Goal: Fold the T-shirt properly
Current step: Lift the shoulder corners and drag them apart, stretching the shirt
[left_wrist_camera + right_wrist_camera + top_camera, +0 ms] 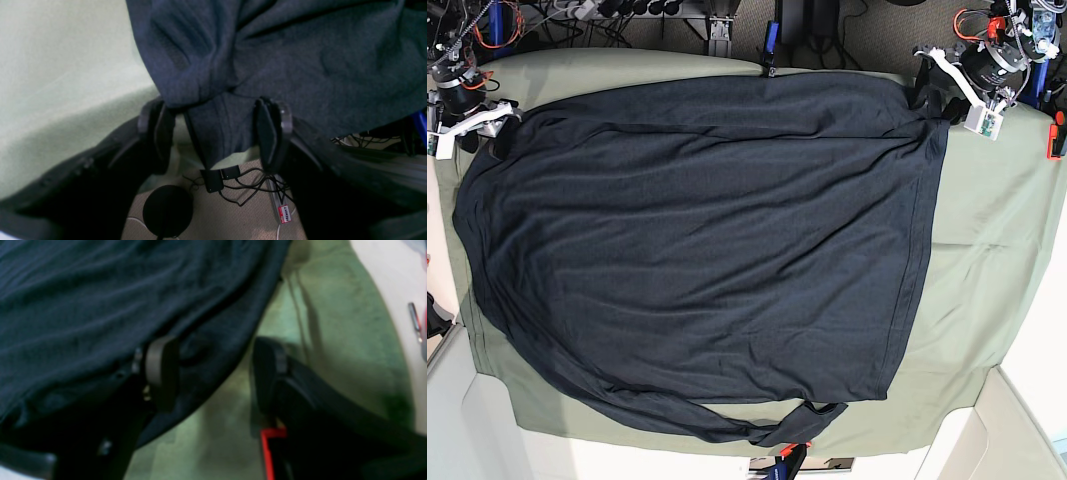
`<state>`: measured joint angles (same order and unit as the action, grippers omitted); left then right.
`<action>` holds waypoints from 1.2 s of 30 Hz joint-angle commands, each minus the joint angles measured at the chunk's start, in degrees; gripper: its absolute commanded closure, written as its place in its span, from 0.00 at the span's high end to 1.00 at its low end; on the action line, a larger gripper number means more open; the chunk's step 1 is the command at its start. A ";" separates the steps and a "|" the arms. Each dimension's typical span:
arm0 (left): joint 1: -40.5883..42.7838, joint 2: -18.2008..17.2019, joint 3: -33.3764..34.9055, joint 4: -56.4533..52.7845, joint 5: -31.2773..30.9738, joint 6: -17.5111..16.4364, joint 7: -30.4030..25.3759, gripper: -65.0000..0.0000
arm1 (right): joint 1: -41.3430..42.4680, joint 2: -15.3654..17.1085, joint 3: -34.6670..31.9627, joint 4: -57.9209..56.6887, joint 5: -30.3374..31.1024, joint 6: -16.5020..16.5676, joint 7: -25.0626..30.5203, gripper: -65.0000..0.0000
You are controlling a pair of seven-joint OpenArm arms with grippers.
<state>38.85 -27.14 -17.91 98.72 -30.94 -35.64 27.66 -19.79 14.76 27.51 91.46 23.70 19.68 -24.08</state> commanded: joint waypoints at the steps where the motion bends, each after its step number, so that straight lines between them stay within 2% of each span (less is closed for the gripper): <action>1: 0.52 -0.33 0.07 0.31 0.04 -1.49 1.75 0.61 | 0.31 0.76 -0.24 0.66 0.46 0.20 1.07 0.54; 3: 0.52 -0.33 0.07 0.31 0.04 -1.49 1.75 0.51 | 0.46 0.76 -0.90 0.66 0.20 0.17 1.09 0.54; 5: 0.55 -0.33 0.07 0.31 0.11 -1.49 1.86 0.32 | 0.92 0.74 -1.03 0.66 -0.52 0.15 1.07 0.51; 8: 0.55 -0.33 0.07 0.31 0.13 -1.51 2.21 0.08 | 1.44 0.76 -1.01 0.66 -2.01 0.00 1.11 0.31; 10: 0.52 -0.33 0.07 0.31 0.15 -1.49 2.21 0.00 | 1.99 0.74 -1.01 0.66 -2.71 0.26 1.11 0.14; 12: 0.52 -0.33 0.04 0.31 0.15 -1.51 2.21 0.00 | 2.34 0.76 -1.01 0.66 -4.13 0.24 1.11 0.00; 15: 0.52 -0.35 -0.28 0.33 0.13 -1.51 3.34 0.00 | 2.32 0.76 -1.01 0.66 -5.68 0.22 1.11 0.00; 18: 0.55 -0.33 -1.70 0.94 -1.14 -1.57 7.76 0.00 | 2.29 0.76 -0.63 0.66 -5.81 0.22 1.09 0.00; 21: 0.87 -0.35 -4.35 1.75 -6.43 -4.36 11.80 0.00 | 2.27 0.76 0.74 0.74 -5.73 0.26 1.09 0.00; 26: 4.31 -0.33 -11.04 4.90 -14.49 -4.36 12.04 0.00 | 2.12 0.79 4.61 2.32 -4.13 2.45 0.48 0.00; 31: 5.66 -0.37 -18.29 9.31 -17.53 -4.36 12.07 0.00 | 2.21 0.81 8.22 3.43 -1.11 2.71 -0.13 0.00; 36: 5.05 -2.34 -19.54 9.99 -18.47 -4.36 11.15 0.00 | 4.33 0.79 8.37 3.28 -0.35 3.72 -0.17 0.00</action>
<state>43.77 -28.49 -36.73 107.96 -49.06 -39.68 40.01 -16.03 14.46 35.24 93.76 22.90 23.68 -25.87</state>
